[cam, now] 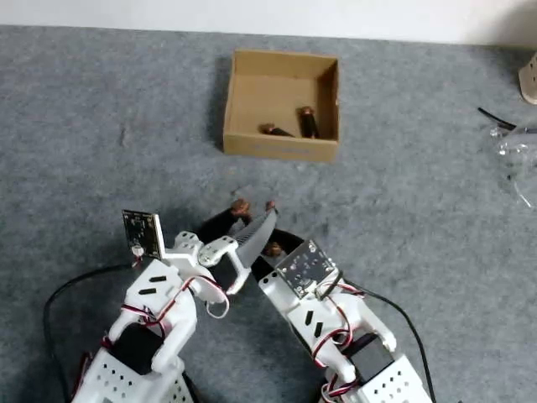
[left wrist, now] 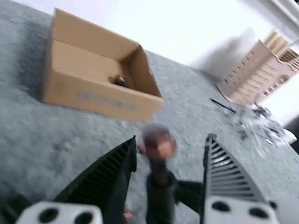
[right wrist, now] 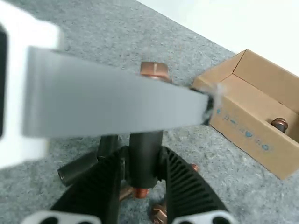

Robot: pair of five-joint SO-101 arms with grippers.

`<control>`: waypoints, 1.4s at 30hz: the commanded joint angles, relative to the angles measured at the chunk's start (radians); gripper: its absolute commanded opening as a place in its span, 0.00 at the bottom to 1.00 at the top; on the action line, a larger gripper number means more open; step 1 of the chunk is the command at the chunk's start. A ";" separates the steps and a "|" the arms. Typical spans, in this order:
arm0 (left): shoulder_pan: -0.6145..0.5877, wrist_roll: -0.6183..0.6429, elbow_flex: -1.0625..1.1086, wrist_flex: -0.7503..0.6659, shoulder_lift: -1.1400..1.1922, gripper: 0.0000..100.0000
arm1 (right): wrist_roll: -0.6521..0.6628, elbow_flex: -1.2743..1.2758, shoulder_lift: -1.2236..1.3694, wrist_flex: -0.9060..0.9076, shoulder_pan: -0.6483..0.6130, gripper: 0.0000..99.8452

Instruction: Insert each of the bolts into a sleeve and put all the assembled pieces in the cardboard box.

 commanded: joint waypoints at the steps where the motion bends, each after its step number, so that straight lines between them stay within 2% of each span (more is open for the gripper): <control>1: -0.067 0.021 -0.044 -0.023 -0.010 0.22 | 0.003 -0.005 -0.018 -0.010 0.019 0.00; 5: -0.177 0.147 -0.064 -0.023 -0.010 0.22 | 0.005 -0.007 -0.018 -0.010 0.033 0.00; 13: -0.196 0.153 -0.064 -0.021 -0.010 0.22 | 0.003 -0.005 -0.018 -0.010 0.056 0.00; 18: -0.323 0.152 -0.067 -0.021 -0.010 0.22 | 0.003 -0.004 -0.018 -0.010 0.058 0.00; 22: -0.321 0.054 -0.079 -0.020 -0.005 0.20 | 0.002 -0.004 -0.018 -0.010 0.116 0.00; 25: -0.311 -0.032 -0.076 -0.021 -0.005 0.08 | -0.031 -0.005 -0.018 -0.010 0.157 0.00; 27: -0.308 -0.138 -0.074 -0.023 -0.005 0.00 | -0.080 -0.004 -0.018 -0.010 0.171 0.00; 29: -0.306 -0.203 -0.073 -0.021 -0.002 0.02 | -0.089 -0.005 -0.018 -0.010 0.185 0.00; 36: -0.200 -0.201 -0.073 0.038 -0.002 0.01 | -0.095 0.056 -0.016 -0.104 0.251 0.00; 40: -0.200 -0.206 -0.076 0.048 -0.002 0.01 | -0.095 0.145 -0.012 -0.176 0.249 0.00; 42: -0.239 -0.206 -0.076 0.044 -0.002 0.01 | -0.095 0.153 -0.013 -0.176 0.249 0.00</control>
